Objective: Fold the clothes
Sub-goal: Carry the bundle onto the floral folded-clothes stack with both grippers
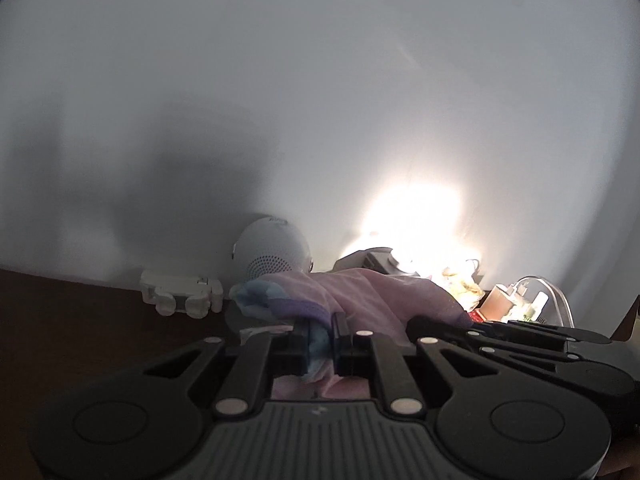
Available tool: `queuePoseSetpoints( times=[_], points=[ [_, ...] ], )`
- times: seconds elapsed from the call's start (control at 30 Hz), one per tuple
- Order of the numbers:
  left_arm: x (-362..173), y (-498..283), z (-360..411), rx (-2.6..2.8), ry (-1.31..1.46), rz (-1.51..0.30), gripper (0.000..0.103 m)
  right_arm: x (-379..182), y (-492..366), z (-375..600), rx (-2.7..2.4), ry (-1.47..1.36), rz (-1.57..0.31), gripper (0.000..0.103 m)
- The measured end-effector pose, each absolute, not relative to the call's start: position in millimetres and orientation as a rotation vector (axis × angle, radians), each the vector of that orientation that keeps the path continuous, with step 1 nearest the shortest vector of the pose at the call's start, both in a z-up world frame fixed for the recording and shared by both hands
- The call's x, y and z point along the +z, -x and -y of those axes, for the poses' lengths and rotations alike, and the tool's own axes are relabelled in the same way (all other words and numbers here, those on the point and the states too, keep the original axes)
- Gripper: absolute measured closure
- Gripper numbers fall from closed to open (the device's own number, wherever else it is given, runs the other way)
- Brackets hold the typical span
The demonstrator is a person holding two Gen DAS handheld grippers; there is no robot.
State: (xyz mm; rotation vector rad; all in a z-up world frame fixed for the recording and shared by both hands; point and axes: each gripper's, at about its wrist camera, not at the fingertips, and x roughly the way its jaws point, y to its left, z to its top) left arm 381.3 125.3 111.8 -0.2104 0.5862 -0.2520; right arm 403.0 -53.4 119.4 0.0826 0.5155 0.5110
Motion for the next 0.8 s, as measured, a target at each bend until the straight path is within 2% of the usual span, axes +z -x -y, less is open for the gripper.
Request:
queuePoseSetpoints(
  times=[0.13,0.37,0.43,0.47,0.5,0.57,0.67,0.73,0.8],
  points=[
    [102.2,-381.7,-136.0,-0.259,0.262,-0.609,0.094,103.3,-407.8,51.4,0.517,-0.09,-0.548,0.091],
    [101.1,-383.0,-129.5,-0.271,0.26,-0.631,0.092,112.2,-403.7,59.9,0.512,-0.104,-0.553,0.09],
    [94.0,-383.8,-128.4,-0.233,0.245,-0.631,0.081,104.4,-408.9,57.8,0.502,-0.083,-0.589,0.087],
    [90.2,-382.7,-129.1,-0.201,0.239,-0.619,0.071,98.7,-411.6,56.8,0.495,-0.068,-0.606,0.079],
    [86.6,-381.2,-130.0,-0.169,0.232,-0.604,0.063,93.1,-413.9,56.4,0.486,-0.055,-0.621,0.075],
    [83.0,-376.4,-131.1,-0.169,0.233,-0.583,0.06,87.4,-411.1,62.1,0.459,-0.055,-0.612,0.066],
    [88.7,-368.7,-133.3,-0.162,0.208,-0.579,0.056,94.9,-401.3,76.3,0.399,-0.059,-0.56,0.063],
    [104.1,-362.3,-136.4,-0.098,0.167,-0.581,0.053,109.2,-395.8,86.4,0.336,-0.06,-0.48,0.063],
    [122.0,-356.8,-137.8,-0.03,0.151,-0.522,0.054,122.7,-391.0,95.8,0.285,-0.067,-0.405,0.072]
  ],
)
